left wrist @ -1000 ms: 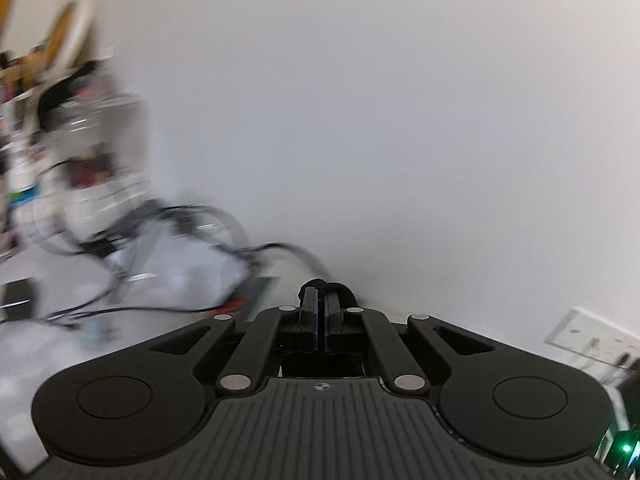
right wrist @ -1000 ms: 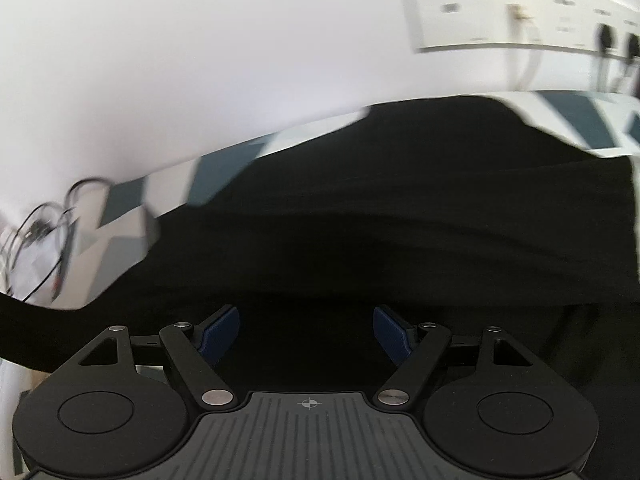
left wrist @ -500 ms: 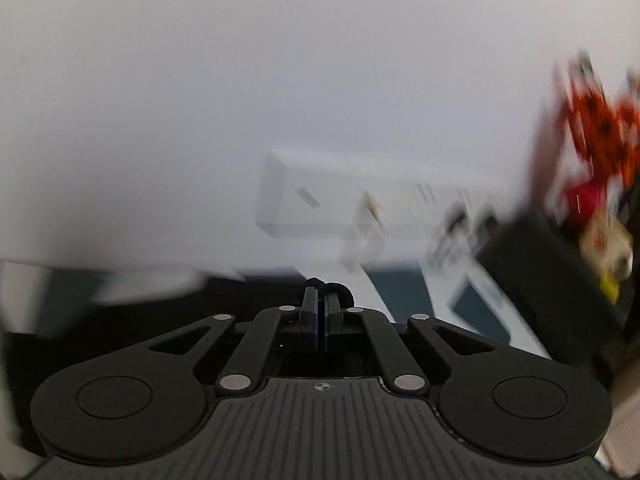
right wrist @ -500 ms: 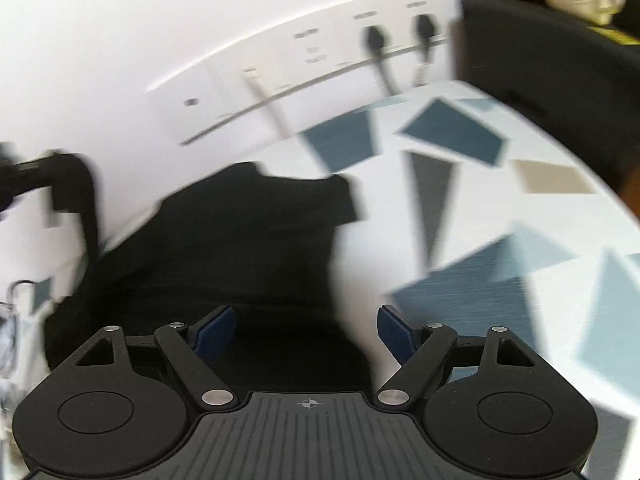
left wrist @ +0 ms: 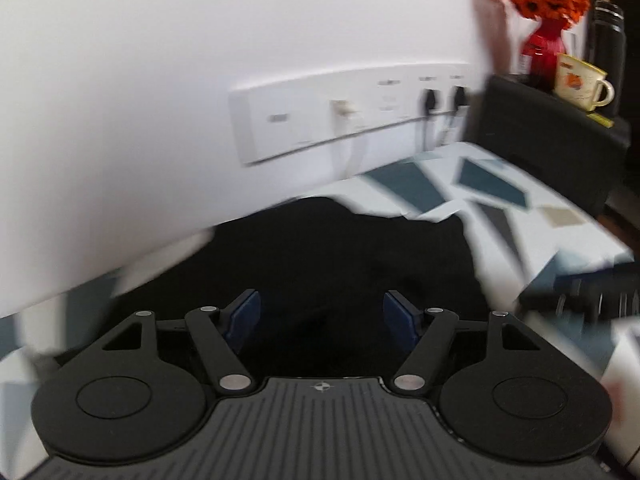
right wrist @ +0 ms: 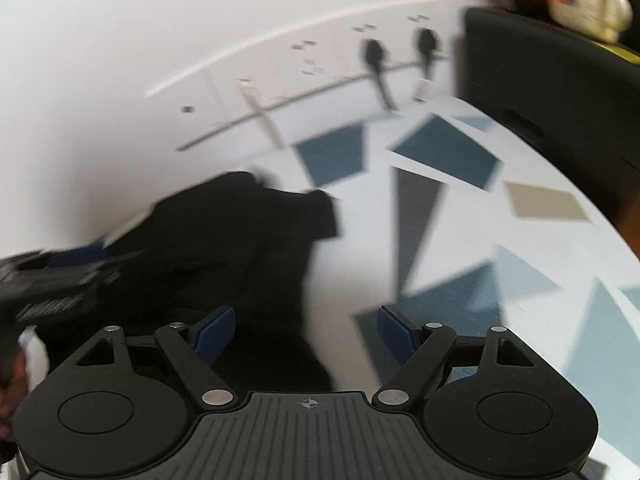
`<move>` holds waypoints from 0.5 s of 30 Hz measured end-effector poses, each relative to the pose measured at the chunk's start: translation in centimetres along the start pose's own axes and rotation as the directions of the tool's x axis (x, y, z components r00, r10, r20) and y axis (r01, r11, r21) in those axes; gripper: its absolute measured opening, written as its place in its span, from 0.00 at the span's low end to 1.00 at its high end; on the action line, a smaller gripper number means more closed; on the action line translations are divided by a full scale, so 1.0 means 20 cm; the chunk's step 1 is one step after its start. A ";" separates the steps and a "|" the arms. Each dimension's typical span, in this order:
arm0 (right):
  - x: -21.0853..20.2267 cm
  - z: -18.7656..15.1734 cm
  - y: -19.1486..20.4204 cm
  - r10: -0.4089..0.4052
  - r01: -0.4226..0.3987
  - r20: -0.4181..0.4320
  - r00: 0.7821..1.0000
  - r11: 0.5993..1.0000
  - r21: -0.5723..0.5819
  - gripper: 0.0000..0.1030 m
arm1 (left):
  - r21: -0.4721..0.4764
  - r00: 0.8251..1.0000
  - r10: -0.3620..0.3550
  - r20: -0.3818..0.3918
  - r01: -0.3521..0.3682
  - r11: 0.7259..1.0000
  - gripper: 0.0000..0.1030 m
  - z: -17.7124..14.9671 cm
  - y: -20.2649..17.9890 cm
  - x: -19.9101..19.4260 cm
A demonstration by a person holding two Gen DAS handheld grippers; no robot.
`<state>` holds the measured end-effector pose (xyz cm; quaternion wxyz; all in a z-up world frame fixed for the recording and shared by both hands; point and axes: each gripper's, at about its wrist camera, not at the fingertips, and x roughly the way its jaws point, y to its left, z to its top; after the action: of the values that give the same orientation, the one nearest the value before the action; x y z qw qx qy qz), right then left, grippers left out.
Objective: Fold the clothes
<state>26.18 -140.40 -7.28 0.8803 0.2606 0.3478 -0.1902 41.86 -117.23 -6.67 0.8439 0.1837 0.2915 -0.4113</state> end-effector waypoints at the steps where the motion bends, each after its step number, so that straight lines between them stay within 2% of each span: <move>1: 0.03 0.01 0.02 0.010 -0.010 0.003 1.000 1.000 -0.017 0.73 | -0.002 0.999 0.033 -0.011 -0.033 0.999 0.68 -0.06 0.08 -0.03; 3: 0.09 0.04 0.07 0.023 -0.022 0.011 1.000 0.999 -0.044 0.70 | -0.025 0.994 0.088 -0.065 -0.089 0.996 0.66 -0.17 0.22 -0.06; 5: 0.14 0.06 0.12 0.036 -0.035 0.020 0.999 0.997 -0.071 0.69 | -0.069 0.982 0.140 -0.123 -0.149 0.986 0.65 -0.28 0.34 -0.07; 7: 0.21 0.09 0.18 0.033 -0.030 0.029 0.999 0.994 -0.107 0.68 | -0.091 0.969 0.196 -0.150 -0.211 0.973 0.65 -0.36 0.42 -0.07; 10: 0.33 0.11 0.33 -0.026 0.039 0.056 0.998 0.970 -0.238 0.67 | -0.099 0.952 0.266 -0.152 -0.282 0.954 0.65 -0.42 0.50 -0.03; 13: 0.50 0.12 0.44 -0.126 0.134 0.045 0.991 0.932 -0.337 0.65 | -0.089 0.949 0.285 -0.137 -0.298 0.950 0.65 -0.44 0.52 0.01; 14: 0.53 0.12 0.45 -0.149 0.154 0.041 0.988 0.929 -0.336 0.59 | -0.077 0.949 0.287 -0.132 -0.298 0.951 0.62 -0.44 0.52 0.02; 15: 0.55 0.13 0.46 -0.162 0.166 0.036 0.986 0.937 -0.307 0.55 | -0.065 0.949 0.288 -0.125 -0.297 0.953 0.49 -0.44 0.52 0.04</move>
<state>39.78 -136.45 -10.47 0.8930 0.0889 0.3895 -0.2074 47.54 -106.61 -13.10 0.8845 0.2129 0.3255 -0.2579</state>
